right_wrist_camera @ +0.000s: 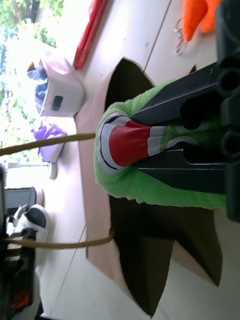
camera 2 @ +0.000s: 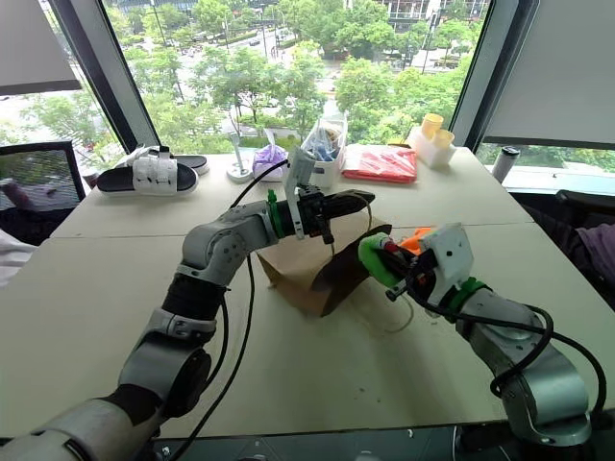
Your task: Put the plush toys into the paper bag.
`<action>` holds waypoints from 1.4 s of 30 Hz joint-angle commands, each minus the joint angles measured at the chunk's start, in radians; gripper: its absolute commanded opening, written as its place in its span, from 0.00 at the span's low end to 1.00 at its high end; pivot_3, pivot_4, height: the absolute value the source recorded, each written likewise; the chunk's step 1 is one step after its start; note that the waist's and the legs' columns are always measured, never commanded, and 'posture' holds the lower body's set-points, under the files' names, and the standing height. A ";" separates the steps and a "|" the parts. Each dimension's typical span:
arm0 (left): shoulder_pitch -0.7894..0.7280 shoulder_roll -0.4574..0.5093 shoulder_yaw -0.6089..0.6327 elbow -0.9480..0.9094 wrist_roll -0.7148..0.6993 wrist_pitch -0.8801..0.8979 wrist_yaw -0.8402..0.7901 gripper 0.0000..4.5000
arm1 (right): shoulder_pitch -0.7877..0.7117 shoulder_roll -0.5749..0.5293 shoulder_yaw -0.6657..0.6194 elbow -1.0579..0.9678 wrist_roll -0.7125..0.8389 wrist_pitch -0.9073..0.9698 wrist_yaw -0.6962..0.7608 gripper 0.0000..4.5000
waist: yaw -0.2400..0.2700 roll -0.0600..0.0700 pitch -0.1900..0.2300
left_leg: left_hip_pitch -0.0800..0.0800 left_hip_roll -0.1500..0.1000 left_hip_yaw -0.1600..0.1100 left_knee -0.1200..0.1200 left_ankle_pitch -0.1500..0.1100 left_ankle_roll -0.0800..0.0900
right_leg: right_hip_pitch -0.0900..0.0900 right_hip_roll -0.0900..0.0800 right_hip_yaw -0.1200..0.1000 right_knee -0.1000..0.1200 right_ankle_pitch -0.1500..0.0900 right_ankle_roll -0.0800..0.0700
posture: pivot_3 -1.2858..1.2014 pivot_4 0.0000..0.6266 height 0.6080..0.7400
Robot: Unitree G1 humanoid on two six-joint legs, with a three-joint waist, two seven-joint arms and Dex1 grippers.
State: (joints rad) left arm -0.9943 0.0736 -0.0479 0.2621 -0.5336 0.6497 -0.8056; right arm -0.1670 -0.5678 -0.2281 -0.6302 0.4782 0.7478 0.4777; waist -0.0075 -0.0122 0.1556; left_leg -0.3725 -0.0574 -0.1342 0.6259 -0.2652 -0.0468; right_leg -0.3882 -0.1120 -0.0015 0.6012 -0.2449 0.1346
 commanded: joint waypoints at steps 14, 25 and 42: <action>0.017 0.000 0.013 -0.057 -0.044 0.027 -0.029 0.00 | -0.062 -0.021 0.111 0.141 -0.054 -0.061 0.028 0.01 | -0.007 0.000 0.000 | -0.001 -0.001 0.000 0.000 0.000 0.000 | -0.001 -0.001 0.000 0.000 0.000 0.000 | 0.52 0.24 1.00; 0.031 -0.014 0.022 -0.096 -0.065 0.049 -0.007 0.00 | -0.294 0.064 0.328 0.506 -0.226 -0.220 0.072 0.01 | -0.004 0.000 0.000 | -0.001 -0.001 0.000 0.000 0.001 -0.001 | -0.002 -0.001 0.000 0.000 0.000 0.000 | 0.52 0.24 1.00; 0.006 -0.009 0.053 -0.024 -0.033 0.006 0.077 0.00 | -0.217 0.105 0.190 0.342 -0.174 -0.226 0.056 0.98 | -0.004 0.000 0.000 | -0.001 -0.001 0.000 0.000 0.002 -0.004 | -0.003 -0.001 0.000 0.000 0.000 0.000 | 0.52 0.24 1.00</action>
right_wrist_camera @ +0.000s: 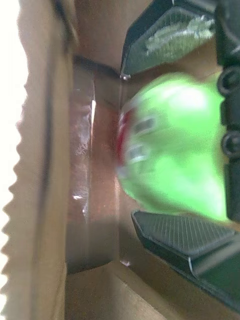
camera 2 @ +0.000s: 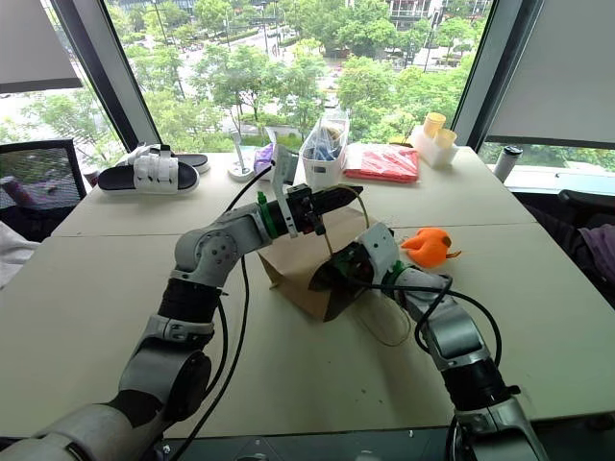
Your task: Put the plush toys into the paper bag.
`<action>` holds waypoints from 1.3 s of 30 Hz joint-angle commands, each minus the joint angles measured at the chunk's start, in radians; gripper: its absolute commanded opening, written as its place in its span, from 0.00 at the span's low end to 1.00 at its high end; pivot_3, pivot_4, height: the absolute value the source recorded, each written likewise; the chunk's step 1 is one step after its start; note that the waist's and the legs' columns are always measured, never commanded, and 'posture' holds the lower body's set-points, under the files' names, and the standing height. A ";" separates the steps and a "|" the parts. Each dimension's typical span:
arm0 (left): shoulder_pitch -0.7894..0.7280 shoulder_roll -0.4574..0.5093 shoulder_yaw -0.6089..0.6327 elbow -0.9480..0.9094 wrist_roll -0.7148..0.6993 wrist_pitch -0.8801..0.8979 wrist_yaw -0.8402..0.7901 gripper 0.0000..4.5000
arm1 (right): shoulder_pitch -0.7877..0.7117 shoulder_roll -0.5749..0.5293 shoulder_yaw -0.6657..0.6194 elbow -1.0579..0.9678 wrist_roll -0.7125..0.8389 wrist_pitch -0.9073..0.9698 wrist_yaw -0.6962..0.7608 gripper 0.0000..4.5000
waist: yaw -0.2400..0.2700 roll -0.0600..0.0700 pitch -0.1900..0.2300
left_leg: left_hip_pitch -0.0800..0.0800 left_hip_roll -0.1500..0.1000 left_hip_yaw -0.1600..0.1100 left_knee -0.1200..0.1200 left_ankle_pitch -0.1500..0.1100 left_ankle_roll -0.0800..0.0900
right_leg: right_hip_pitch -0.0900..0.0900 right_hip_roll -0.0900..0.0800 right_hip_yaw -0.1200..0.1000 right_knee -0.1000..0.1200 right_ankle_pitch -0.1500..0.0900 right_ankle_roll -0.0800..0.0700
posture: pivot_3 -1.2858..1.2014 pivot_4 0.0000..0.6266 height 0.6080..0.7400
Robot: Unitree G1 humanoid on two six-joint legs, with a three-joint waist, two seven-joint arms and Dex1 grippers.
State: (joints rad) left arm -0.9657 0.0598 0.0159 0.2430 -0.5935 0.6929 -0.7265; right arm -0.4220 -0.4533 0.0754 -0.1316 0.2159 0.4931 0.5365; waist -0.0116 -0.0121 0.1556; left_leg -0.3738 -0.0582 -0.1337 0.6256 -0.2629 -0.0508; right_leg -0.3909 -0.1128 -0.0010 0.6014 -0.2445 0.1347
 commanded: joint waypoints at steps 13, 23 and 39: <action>-0.028 -0.004 -0.005 0.017 0.044 -0.057 -0.004 0.00 | 0.123 -0.007 -0.464 -0.162 0.246 0.115 -0.217 0.98 | -0.005 0.000 0.000 | 0.001 0.000 0.001 0.000 -0.002 0.004 | 0.001 0.000 0.000 0.001 0.000 0.000 | 0.52 0.24 1.00; -0.023 -0.007 -0.003 0.007 0.049 -0.060 0.006 0.00 | -0.290 0.028 -0.297 0.644 -0.066 -0.048 -0.457 0.98 | -0.005 0.001 0.000 | 0.000 0.000 0.003 -0.001 0.000 -0.001 | -0.003 0.000 0.002 0.003 0.000 0.000 | 0.52 0.24 1.00; -0.002 -0.001 0.012 -0.027 0.033 -0.050 0.043 0.00 | -0.417 0.008 -0.239 1.012 -0.166 -0.202 -0.440 0.00 | -0.009 0.001 0.000 | 0.001 0.000 0.003 -0.001 0.001 -0.002 | 0.000 0.000 0.002 0.000 0.000 0.000 | 0.52 0.24 1.00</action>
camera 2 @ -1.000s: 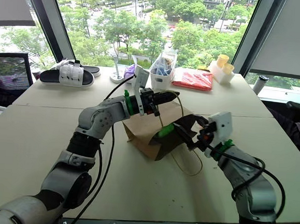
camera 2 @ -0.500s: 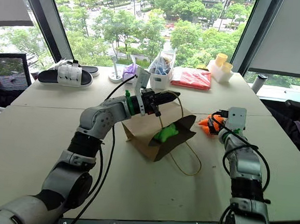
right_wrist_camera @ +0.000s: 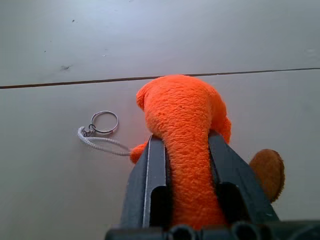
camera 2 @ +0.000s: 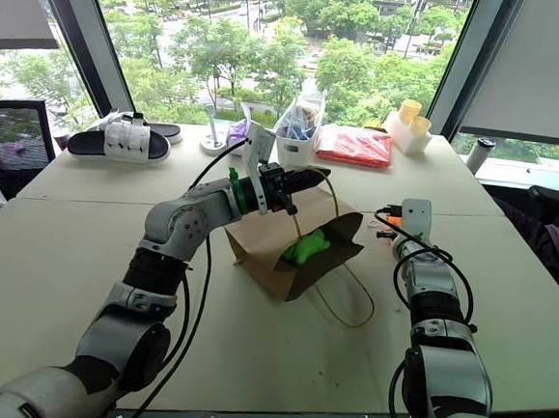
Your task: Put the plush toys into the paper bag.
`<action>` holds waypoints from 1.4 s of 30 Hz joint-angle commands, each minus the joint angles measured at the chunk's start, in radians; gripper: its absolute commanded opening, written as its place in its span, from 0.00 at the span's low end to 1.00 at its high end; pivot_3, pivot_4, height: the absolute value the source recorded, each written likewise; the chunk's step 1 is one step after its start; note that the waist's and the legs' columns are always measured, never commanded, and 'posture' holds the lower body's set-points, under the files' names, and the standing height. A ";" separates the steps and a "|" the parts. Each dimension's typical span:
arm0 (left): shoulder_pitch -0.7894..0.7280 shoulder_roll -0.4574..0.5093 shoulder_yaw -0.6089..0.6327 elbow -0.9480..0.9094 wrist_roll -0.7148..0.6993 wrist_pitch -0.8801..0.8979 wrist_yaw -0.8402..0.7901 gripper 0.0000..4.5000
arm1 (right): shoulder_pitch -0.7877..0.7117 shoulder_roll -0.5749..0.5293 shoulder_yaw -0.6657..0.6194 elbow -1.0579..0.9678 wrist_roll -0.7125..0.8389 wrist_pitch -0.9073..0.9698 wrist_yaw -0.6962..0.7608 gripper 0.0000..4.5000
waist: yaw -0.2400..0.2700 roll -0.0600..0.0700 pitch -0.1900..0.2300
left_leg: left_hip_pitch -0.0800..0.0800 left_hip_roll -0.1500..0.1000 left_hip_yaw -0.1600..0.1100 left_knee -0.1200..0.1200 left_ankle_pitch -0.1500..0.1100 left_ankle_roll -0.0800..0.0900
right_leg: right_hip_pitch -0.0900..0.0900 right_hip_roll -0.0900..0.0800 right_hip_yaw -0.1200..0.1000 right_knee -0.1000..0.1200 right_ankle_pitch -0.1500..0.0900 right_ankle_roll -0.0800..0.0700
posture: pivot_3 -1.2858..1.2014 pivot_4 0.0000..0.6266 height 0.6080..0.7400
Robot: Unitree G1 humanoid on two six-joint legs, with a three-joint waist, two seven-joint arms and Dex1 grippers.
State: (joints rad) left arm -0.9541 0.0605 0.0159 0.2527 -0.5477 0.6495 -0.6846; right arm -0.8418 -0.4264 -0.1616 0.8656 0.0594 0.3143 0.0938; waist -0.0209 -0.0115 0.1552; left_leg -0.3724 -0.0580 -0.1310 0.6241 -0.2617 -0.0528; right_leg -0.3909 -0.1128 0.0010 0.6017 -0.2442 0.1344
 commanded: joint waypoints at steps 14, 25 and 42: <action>-0.081 -0.026 0.075 0.021 -0.076 0.011 0.009 0.00 | 0.557 -0.253 -0.220 -1.235 0.484 0.321 0.450 0.00 | 0.007 0.001 0.000 | -0.001 0.000 -0.001 -0.001 -0.003 0.006 | 0.002 0.000 -0.001 -0.003 0.001 0.002 | 0.52 0.24 1.00; -0.112 -0.035 0.084 0.064 -0.109 0.036 -0.024 0.00 | 0.618 -0.177 -0.055 -1.431 0.581 0.451 0.368 0.00 | 0.009 0.000 0.001 | -0.001 0.000 -0.001 0.005 -0.004 0.007 | 0.003 0.000 -0.001 -0.002 0.001 0.002 | 0.52 0.24 1.00; -0.074 -0.053 0.085 -0.001 -0.132 0.067 -0.008 0.00 | 0.252 -0.073 0.273 -0.949 0.249 0.272 0.437 0.00 | 0.006 0.000 0.001 | -0.002 0.000 -0.001 0.002 -0.001 0.002 | 0.000 0.000 -0.001 -0.002 0.001 0.002 | 0.52 0.24 1.00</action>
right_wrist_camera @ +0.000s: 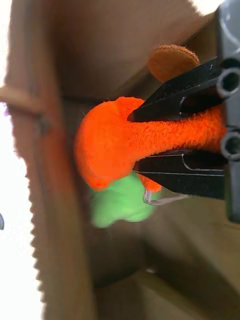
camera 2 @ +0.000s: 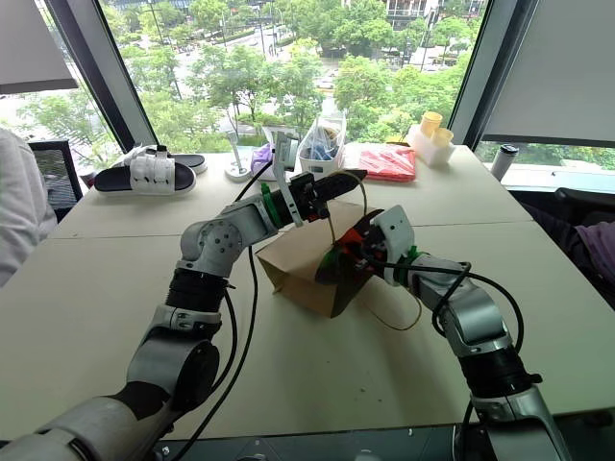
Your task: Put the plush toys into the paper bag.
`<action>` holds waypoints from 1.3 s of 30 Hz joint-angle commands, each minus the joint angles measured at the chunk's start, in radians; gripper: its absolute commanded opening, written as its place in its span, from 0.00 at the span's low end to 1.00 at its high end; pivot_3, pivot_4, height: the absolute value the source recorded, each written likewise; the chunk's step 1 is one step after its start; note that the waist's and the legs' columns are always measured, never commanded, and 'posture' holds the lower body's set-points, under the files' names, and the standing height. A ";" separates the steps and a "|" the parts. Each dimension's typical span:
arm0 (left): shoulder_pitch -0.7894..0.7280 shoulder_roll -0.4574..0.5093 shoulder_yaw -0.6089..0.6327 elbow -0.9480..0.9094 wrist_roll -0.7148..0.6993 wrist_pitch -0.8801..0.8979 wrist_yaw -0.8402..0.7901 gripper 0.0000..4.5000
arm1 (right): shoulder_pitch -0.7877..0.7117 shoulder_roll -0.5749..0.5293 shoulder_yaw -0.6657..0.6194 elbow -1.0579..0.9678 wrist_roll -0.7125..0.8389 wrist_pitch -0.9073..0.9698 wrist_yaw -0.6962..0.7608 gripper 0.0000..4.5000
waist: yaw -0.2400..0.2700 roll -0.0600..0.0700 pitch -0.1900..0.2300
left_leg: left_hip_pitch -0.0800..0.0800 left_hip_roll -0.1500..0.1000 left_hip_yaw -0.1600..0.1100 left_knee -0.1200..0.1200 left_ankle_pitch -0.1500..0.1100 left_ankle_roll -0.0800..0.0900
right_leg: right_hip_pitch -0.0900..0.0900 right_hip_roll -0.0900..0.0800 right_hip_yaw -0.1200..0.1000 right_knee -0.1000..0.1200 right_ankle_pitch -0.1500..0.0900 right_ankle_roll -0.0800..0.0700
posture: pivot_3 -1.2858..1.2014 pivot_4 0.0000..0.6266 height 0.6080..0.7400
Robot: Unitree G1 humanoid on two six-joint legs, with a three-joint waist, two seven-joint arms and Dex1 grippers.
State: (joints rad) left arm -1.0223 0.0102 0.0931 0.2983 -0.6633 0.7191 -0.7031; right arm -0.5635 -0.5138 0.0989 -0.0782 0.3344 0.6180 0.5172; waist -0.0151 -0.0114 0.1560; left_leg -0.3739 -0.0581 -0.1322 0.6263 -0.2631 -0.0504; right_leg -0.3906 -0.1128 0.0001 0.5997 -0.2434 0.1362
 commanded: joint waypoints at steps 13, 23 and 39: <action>-0.017 0.005 0.024 -0.013 -0.008 -0.032 0.037 0.00 | 0.118 -0.021 -0.167 -0.315 0.036 0.092 -0.013 0.93 | 0.006 0.000 0.000 | -0.001 0.000 -0.001 0.000 0.000 0.000 | 0.000 0.000 0.000 0.000 0.000 0.000 | 0.52 0.24 1.00; -0.049 0.012 0.046 0.046 -0.015 -0.064 0.027 0.00 | 0.548 0.086 -0.570 -0.608 0.296 0.267 -0.157 0.93 | 0.007 0.000 0.000 | 0.000 0.000 -0.001 0.000 -0.003 0.005 | 0.002 0.000 0.000 0.000 0.000 0.000 | 0.52 0.24 1.00; -0.037 0.024 0.030 0.041 0.016 -0.091 -0.019 0.00 | 0.718 0.416 -0.664 -0.448 0.641 0.210 -0.329 0.93 | 0.003 0.001 -0.001 | 0.001 0.000 -0.001 0.000 -0.003 0.005 | 0.001 0.000 0.001 0.002 0.000 0.000 | 0.52 0.24 1.00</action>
State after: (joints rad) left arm -1.0479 0.0346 0.1253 0.3768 -0.6417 0.6417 -0.7160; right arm 0.1661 -0.1111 -0.5744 -0.5247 0.9261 0.8391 0.1994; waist -0.0125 -0.0102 0.1552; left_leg -0.3726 -0.0581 -0.1328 0.6264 -0.2659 -0.0455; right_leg -0.3894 -0.1125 0.0007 0.6015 -0.2435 0.1361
